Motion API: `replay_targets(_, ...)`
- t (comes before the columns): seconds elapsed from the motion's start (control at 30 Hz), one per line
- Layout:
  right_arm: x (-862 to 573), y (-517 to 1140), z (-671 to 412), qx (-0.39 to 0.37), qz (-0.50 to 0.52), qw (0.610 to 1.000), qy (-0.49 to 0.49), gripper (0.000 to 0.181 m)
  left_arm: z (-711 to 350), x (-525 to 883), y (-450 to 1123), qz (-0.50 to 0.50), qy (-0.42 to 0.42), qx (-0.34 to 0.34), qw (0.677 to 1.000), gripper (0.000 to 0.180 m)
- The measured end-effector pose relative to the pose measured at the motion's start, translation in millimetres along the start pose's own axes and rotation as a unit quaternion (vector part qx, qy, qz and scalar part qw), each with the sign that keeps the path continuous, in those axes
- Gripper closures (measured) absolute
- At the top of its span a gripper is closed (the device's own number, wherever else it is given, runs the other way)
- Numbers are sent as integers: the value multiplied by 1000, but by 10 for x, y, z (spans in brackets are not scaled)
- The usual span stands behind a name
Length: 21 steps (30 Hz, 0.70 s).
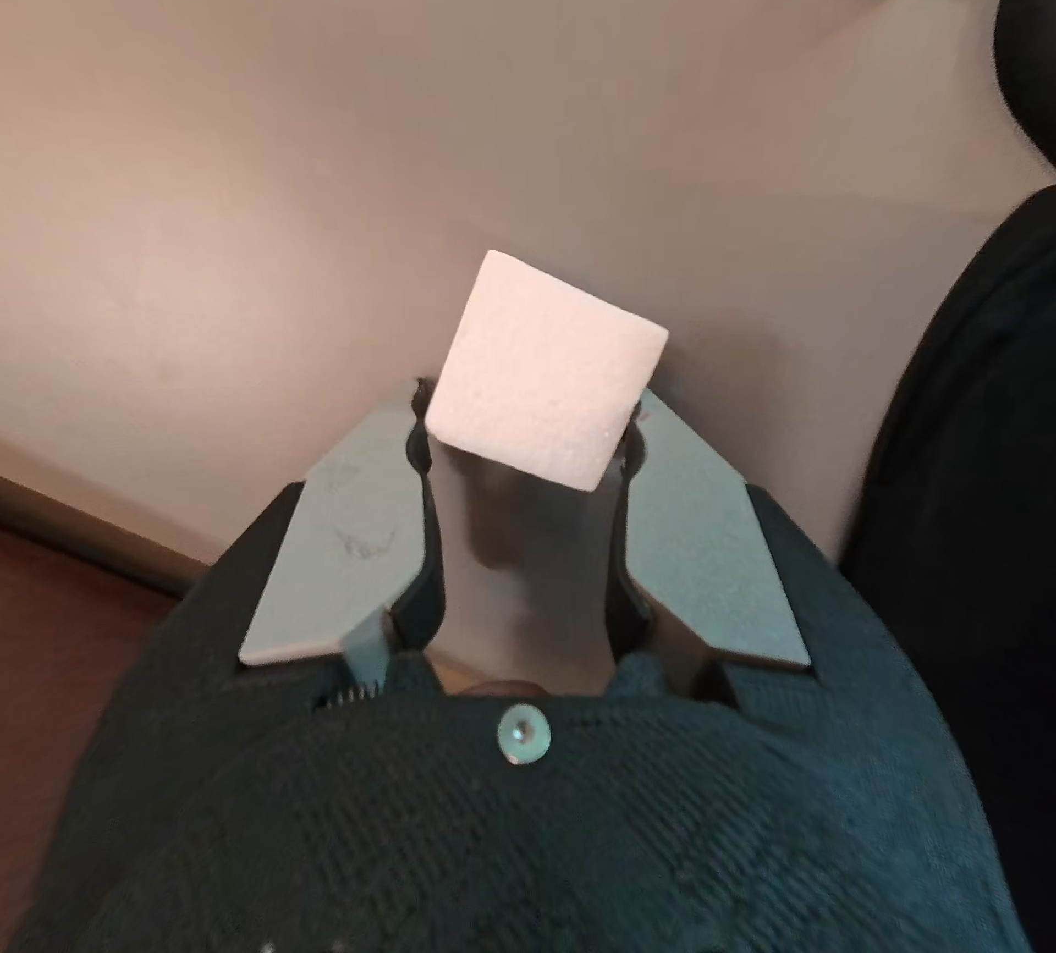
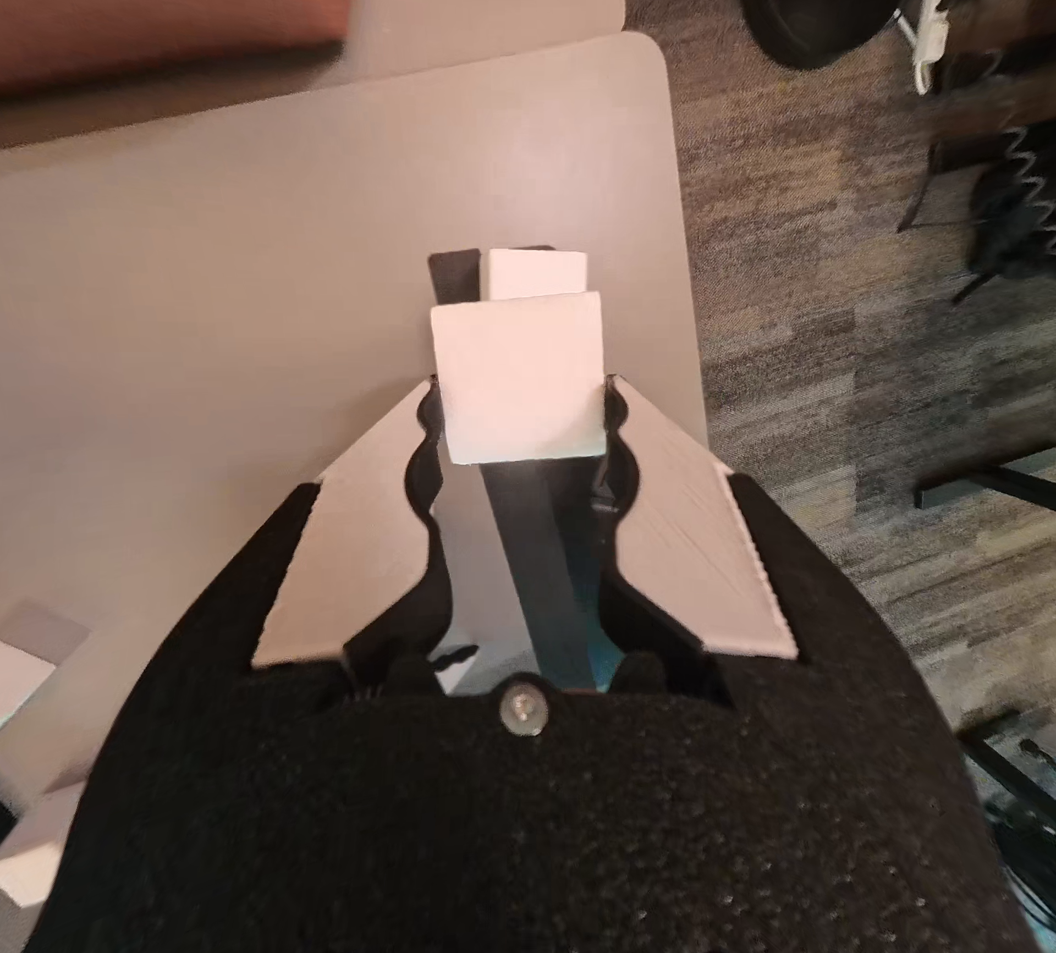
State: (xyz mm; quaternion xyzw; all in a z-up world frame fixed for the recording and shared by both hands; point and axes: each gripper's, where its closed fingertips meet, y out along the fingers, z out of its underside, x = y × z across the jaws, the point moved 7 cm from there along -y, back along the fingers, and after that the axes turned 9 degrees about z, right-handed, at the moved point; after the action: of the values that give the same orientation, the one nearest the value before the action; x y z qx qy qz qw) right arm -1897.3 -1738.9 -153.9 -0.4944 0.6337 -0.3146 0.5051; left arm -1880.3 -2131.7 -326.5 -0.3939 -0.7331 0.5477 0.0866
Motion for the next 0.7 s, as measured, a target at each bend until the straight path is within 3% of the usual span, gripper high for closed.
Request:
replay_targets(0.37,-82,447,-148,38,-12,999,-5,125,48,13,-14,12,-21,-16,1000,114)
replay_targets(0.7,-56,533,-94,13,-16,1000,23,124,63,10,-22,12,-25,-19,999,114)
